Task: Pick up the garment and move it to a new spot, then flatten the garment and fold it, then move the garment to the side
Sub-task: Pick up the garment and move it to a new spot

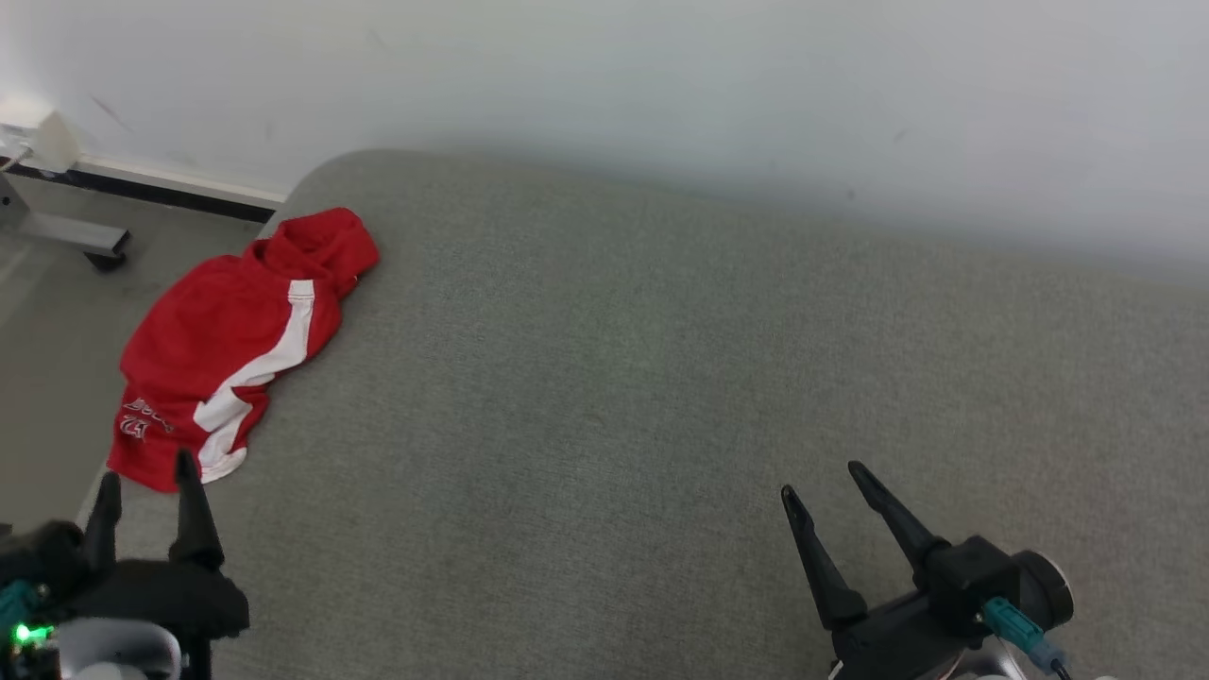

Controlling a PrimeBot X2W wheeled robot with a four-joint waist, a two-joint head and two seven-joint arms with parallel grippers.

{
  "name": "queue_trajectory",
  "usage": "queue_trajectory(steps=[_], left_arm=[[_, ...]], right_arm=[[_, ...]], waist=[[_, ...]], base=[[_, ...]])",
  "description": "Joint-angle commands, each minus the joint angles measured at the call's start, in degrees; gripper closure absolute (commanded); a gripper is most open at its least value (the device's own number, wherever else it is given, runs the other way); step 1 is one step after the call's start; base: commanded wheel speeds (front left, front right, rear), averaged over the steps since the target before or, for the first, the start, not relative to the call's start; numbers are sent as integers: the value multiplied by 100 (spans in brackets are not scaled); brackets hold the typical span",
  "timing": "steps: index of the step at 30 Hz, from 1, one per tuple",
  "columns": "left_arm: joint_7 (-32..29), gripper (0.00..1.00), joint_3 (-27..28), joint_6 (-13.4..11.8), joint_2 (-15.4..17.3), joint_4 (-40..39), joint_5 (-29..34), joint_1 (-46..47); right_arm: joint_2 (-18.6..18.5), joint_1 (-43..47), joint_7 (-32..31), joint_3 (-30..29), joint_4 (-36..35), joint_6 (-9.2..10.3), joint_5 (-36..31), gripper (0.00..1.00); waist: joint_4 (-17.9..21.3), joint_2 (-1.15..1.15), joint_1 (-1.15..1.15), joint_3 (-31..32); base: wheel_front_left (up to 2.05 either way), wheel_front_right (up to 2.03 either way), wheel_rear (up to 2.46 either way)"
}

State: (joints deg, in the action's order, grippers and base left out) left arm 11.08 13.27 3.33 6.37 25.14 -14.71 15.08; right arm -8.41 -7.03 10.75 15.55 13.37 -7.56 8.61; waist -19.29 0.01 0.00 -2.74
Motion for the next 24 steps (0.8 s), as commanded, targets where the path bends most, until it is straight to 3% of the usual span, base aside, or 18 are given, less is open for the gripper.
queue_trajectory(steps=[1, 9, 17, 24], left_arm=[[-25, 0, 21, -14, 28, 72, -63, 181], [-324, 0, 335, 28, 493, 851, -526, 1580], [-1378, 0, 906, 143, 1010, 1524, -1475, 2936], [-2107, 0, 1238, -112, 1301, 2003, -1975, 3680]], right_arm=[[-81, -65, -28, 28, -77, 16, -28, 0], [-506, -425, -413, 354, -1158, 16, -40, 0], [-747, -731, -683, 362, -2157, 16, -124, 0], [-810, -661, -785, 230, -2671, 16, -226, 0]], waist=[[403, -1, 0, -632], [835, -1, 0, -1837], [1112, -1, 0, -3013], [1302, -1, 0, -3598]], base=[[0, 0, 0], [0, 0, 0], [0, 0, 0], [0, 0, 0]])
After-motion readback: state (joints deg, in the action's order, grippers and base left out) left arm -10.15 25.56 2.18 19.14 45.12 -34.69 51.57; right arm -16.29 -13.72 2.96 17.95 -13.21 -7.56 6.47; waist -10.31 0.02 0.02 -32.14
